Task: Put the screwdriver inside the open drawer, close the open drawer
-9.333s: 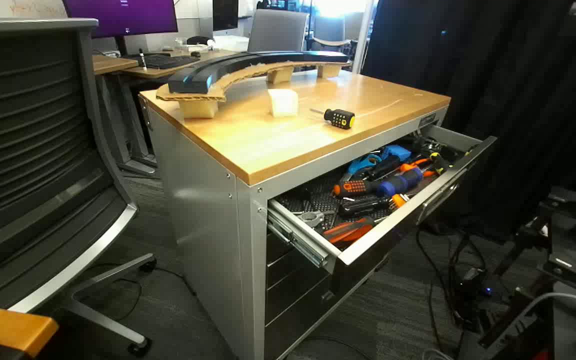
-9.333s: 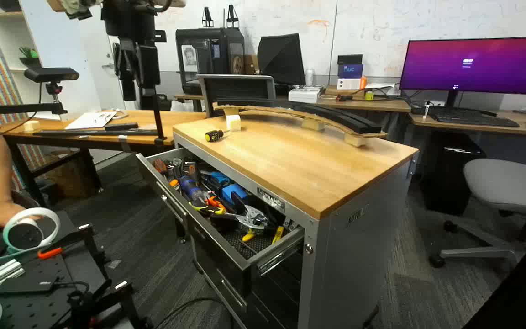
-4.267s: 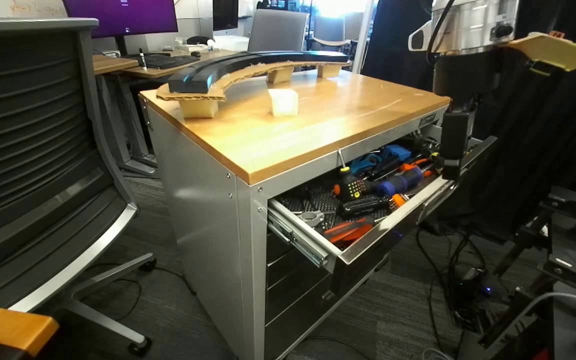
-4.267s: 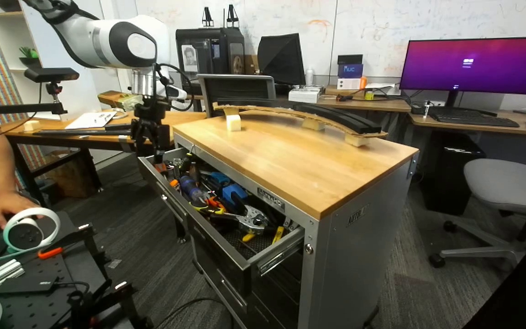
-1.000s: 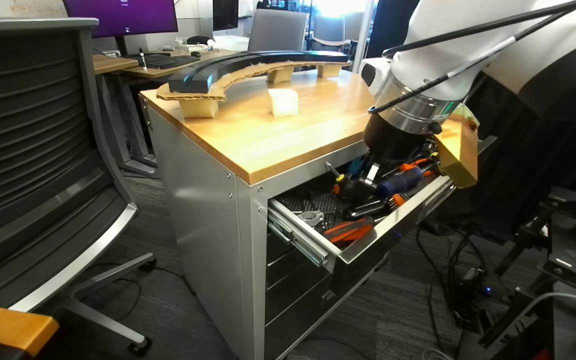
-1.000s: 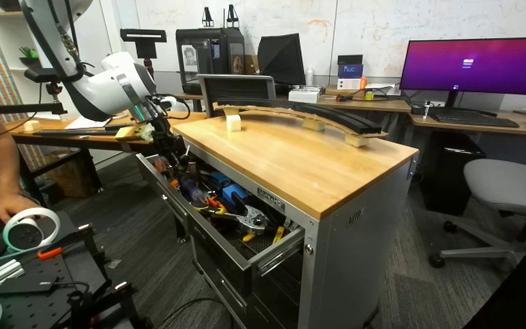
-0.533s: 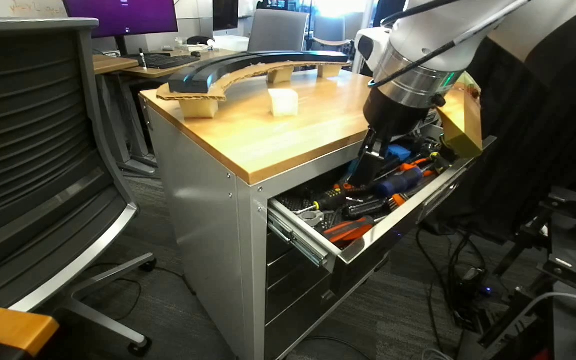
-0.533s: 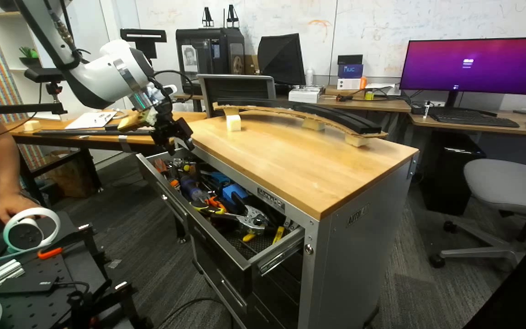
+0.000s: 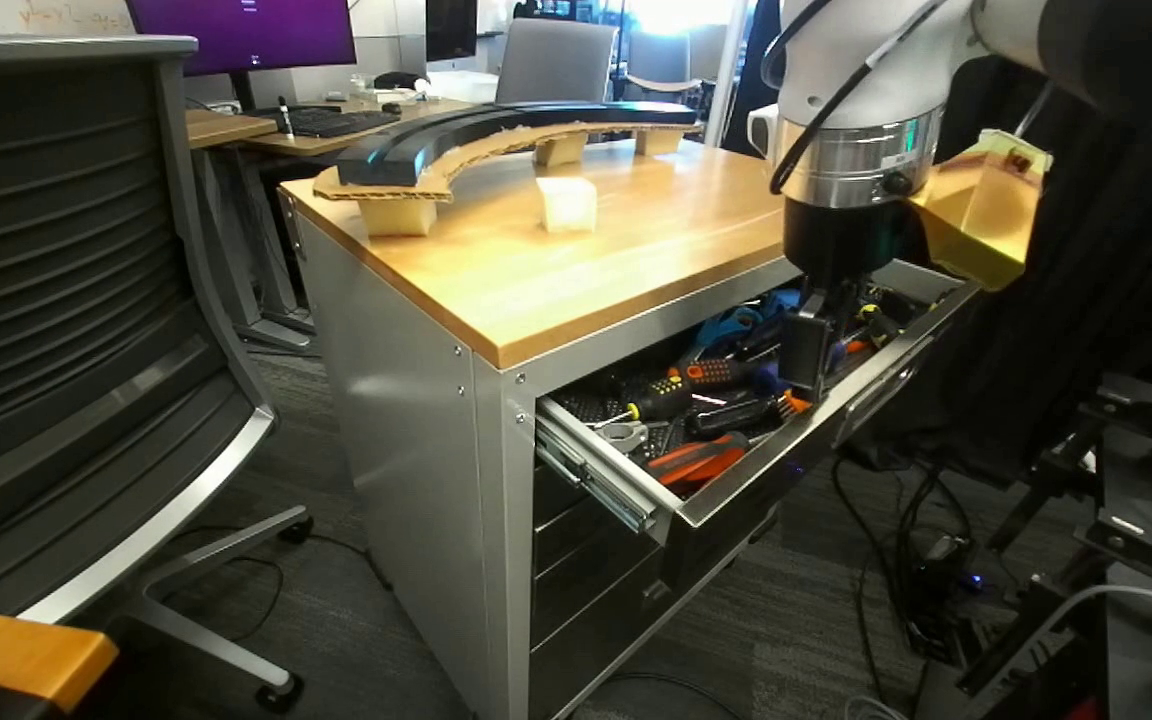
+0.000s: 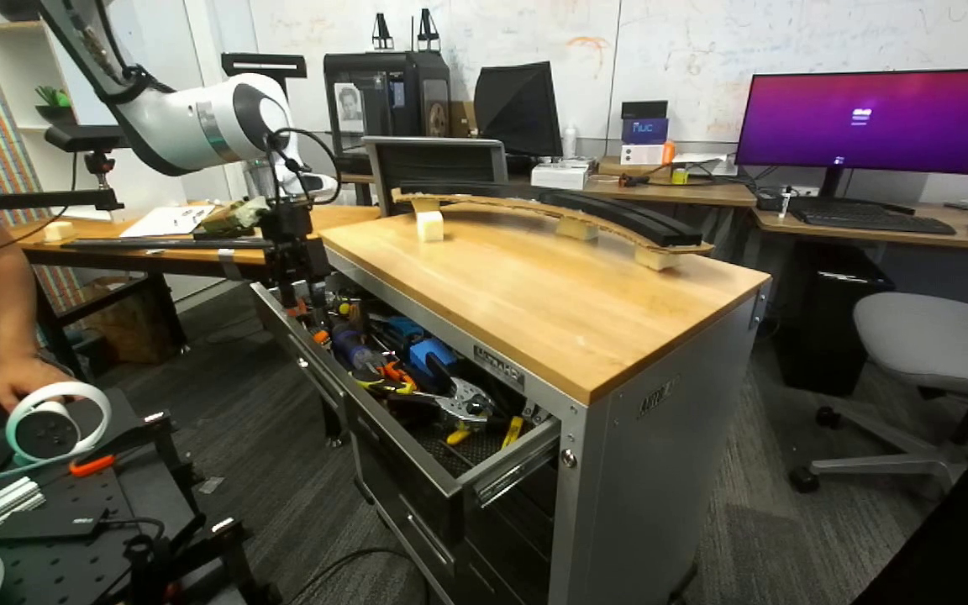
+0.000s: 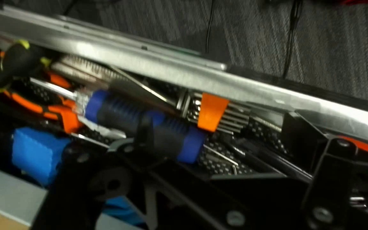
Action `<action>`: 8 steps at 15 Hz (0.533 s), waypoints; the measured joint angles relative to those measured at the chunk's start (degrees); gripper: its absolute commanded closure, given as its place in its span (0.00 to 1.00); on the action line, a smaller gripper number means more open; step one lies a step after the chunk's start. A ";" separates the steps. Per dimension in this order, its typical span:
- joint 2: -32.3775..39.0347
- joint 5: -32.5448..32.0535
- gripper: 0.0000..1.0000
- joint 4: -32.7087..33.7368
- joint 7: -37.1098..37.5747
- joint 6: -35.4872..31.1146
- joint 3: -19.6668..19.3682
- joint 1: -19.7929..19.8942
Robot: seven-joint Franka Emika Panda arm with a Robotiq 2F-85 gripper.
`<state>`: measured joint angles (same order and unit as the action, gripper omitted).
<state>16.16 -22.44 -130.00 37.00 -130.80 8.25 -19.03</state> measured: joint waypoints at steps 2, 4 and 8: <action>0.09 6.64 0.00 -0.18 -2.80 3.40 -0.03 1.47; 0.28 12.96 0.25 -0.42 -6.06 6.38 -0.04 3.30; 0.99 23.09 0.50 -0.85 -10.74 8.66 -0.23 6.37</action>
<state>17.15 0.65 -130.85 26.26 -122.14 8.02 -12.66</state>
